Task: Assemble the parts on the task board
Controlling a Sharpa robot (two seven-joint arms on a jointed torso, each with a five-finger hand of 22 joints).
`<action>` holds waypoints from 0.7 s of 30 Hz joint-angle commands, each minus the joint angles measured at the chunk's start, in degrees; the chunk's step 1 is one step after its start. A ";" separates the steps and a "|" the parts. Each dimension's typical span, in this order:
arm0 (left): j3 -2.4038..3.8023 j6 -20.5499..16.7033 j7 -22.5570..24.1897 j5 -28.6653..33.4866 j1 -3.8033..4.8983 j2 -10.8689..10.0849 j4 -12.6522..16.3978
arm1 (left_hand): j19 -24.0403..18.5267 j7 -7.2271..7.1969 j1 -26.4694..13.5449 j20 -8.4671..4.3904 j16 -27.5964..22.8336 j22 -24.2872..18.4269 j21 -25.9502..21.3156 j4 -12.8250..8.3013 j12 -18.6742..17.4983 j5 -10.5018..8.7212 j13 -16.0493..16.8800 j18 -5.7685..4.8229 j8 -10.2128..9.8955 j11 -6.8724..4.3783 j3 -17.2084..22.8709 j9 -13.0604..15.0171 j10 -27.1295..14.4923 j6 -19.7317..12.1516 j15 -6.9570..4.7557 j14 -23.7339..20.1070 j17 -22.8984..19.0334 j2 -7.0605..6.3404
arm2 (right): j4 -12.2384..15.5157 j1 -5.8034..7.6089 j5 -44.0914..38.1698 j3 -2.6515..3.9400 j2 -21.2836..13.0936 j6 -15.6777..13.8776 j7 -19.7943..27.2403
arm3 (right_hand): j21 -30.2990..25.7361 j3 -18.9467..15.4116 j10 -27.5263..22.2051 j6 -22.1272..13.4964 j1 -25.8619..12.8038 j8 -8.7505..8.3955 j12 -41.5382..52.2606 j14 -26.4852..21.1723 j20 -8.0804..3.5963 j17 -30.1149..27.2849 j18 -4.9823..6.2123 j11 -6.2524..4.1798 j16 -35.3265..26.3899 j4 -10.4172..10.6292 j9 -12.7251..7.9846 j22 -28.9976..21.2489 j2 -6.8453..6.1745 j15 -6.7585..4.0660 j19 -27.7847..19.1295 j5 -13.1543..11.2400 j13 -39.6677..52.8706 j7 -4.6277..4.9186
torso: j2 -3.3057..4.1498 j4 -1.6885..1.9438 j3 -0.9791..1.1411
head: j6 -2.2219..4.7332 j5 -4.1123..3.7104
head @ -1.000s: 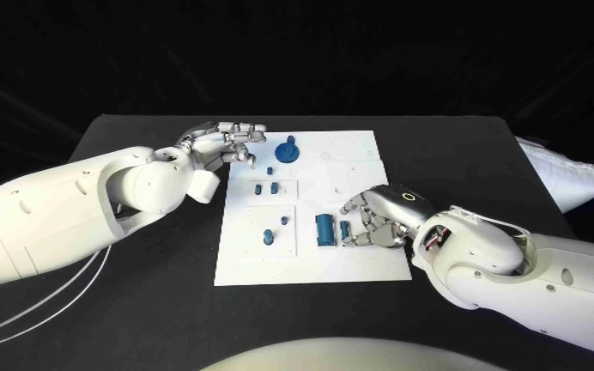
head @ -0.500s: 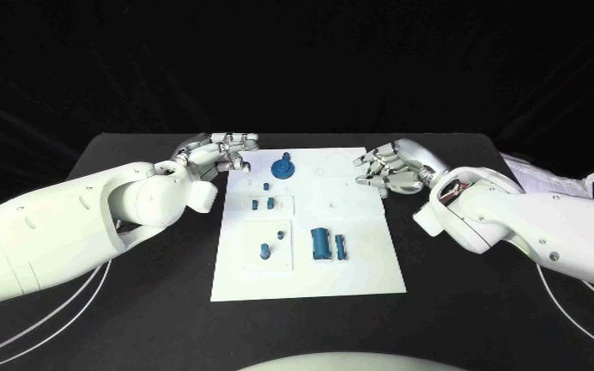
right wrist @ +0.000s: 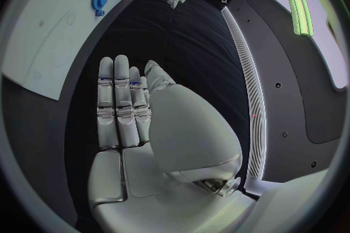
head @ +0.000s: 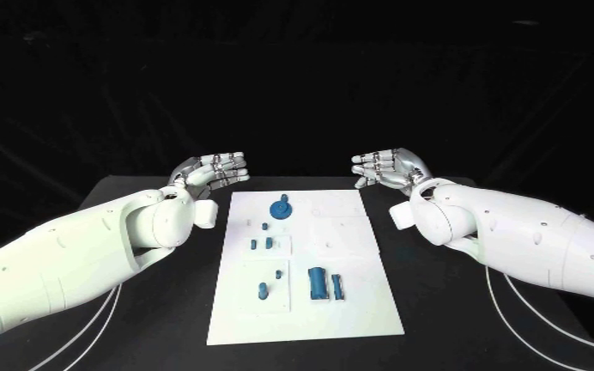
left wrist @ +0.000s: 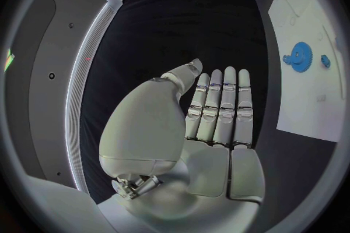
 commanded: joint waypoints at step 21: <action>0.97 -18.19 8.13 -5.07 -4.79 -1.94 11.24 | -29.92 -10.33 -49.24 -7.63 -13.91 -25.75 -6.82 1.43 -8.28 -4.80 -3.63 -4.37 -5.29 -8.19 -16.12 -3.84 -38.79 -37.05 -6.87 -34.47 -10.91 7.33 | 12.15 -3.57 11.25 1.13 0.25 -15.56 7.87 | -13.73 -4.87 -39.84 -36.00 -58.22 -4.07 -5.10 -42.33 -9.62 -18.76 -5.26 -7.08 -9.69 -10.89 -3.81 -13.60 1.14 -3.40 -35.26 -9.65 -8.51 -10.55 | -2.84 -2.25 2.02 | 2.90 3.32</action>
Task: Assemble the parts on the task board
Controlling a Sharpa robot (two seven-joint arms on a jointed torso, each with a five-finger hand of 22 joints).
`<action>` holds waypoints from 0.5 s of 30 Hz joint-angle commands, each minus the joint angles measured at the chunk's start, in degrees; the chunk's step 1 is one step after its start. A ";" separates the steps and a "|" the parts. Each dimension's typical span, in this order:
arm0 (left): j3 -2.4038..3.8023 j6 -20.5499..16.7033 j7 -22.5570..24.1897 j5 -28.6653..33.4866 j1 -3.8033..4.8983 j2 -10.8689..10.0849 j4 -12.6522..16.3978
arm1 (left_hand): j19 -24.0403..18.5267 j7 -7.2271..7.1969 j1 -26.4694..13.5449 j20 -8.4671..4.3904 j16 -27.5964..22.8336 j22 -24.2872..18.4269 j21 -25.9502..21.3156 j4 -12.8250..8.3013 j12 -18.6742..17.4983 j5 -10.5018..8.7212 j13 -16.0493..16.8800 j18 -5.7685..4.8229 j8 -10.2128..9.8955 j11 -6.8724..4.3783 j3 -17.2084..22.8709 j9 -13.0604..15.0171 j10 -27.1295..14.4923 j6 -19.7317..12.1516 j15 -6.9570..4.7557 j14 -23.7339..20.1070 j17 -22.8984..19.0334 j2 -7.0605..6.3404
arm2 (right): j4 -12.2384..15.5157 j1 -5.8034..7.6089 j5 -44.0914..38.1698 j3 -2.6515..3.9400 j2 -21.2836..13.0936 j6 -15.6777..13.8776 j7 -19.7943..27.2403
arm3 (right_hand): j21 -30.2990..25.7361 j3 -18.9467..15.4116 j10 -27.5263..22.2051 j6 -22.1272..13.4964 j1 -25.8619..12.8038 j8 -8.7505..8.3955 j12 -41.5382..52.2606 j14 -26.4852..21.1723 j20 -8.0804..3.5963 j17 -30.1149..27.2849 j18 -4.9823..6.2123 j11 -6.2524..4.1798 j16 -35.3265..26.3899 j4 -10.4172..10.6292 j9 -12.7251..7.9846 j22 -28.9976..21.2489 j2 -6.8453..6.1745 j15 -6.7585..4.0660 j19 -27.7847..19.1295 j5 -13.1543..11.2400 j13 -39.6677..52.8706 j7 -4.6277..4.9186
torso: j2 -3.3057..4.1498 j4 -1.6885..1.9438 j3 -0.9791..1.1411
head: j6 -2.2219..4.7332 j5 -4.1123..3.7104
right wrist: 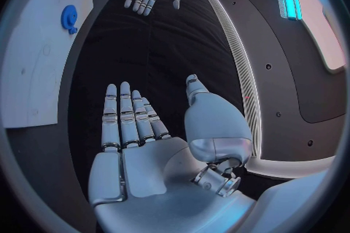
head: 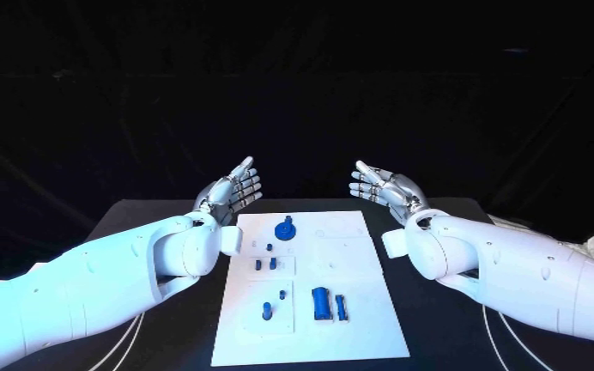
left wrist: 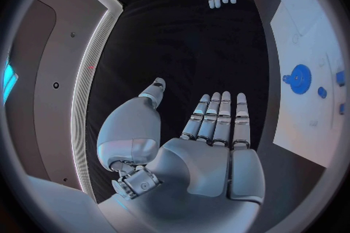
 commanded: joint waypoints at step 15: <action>0.69 -19.20 8.58 -7.25 -3.50 -2.78 10.33 | -15.13 -5.16 -25.00 -7.38 -6.97 -10.45 -0.66 0.08 -1.07 -0.63 -0.32 -7.10 -0.63 -2.90 -8.06 -0.33 -19.70 -18.59 -1.55 -17.88 -2.16 1.32 | 10.89 -2.29 8.08 0.67 -1.46 -17.41 7.21 | -8.64 -1.09 -21.27 -18.42 -28.43 -0.41 -0.65 -23.00 -3.70 -9.84 -7.03 -1.19 -6.36 -3.98 -0.32 -5.52 0.09 -0.23 -19.99 -4.01 -0.33 -5.39 | -0.39 -0.40 0.37 | 0.16 0.25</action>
